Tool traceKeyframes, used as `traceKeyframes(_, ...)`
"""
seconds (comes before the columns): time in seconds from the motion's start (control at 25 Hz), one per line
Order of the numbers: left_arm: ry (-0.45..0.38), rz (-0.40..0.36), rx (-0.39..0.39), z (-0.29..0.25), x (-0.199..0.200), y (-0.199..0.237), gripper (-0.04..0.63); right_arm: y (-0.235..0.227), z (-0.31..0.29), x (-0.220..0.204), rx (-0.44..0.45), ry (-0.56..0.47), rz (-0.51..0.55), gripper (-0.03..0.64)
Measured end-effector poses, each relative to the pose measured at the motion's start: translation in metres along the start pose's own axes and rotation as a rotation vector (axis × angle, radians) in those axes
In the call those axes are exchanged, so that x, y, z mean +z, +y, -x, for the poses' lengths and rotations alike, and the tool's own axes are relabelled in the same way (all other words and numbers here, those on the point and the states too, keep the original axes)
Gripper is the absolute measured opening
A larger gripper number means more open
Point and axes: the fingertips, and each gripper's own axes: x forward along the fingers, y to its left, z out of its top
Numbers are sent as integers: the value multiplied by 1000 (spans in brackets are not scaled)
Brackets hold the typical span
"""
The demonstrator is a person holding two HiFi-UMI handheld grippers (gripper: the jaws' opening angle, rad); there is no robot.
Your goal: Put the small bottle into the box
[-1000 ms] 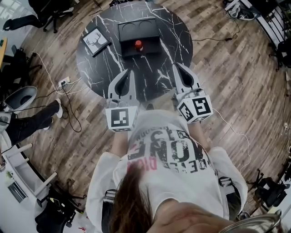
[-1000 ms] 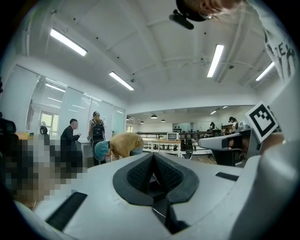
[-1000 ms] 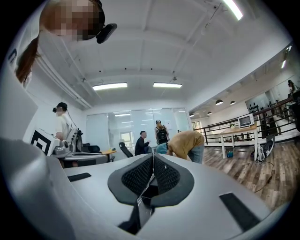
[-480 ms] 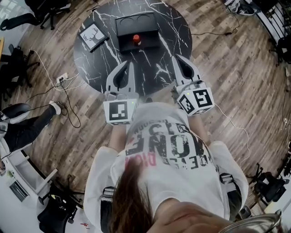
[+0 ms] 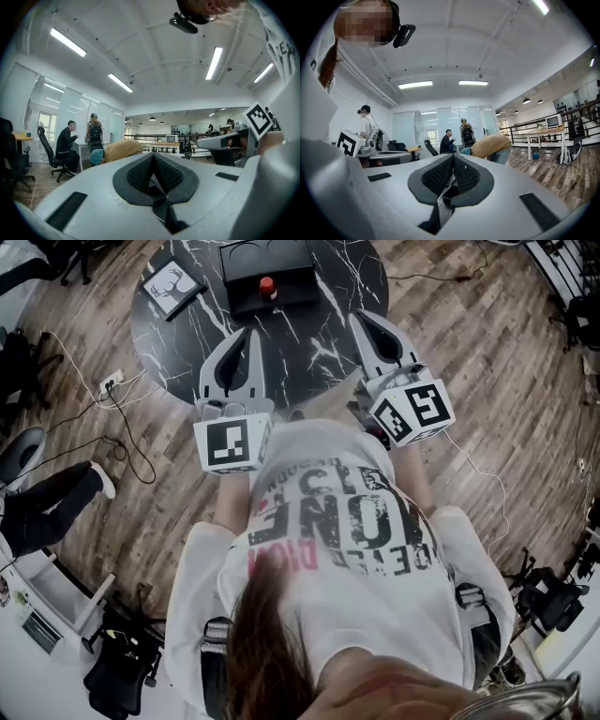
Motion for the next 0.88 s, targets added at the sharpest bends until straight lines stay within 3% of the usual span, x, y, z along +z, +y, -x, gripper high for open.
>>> traceKeyframes(0.88,-8,19,11,4,-2,6,5,1,2,-2,-8,6,11,2)
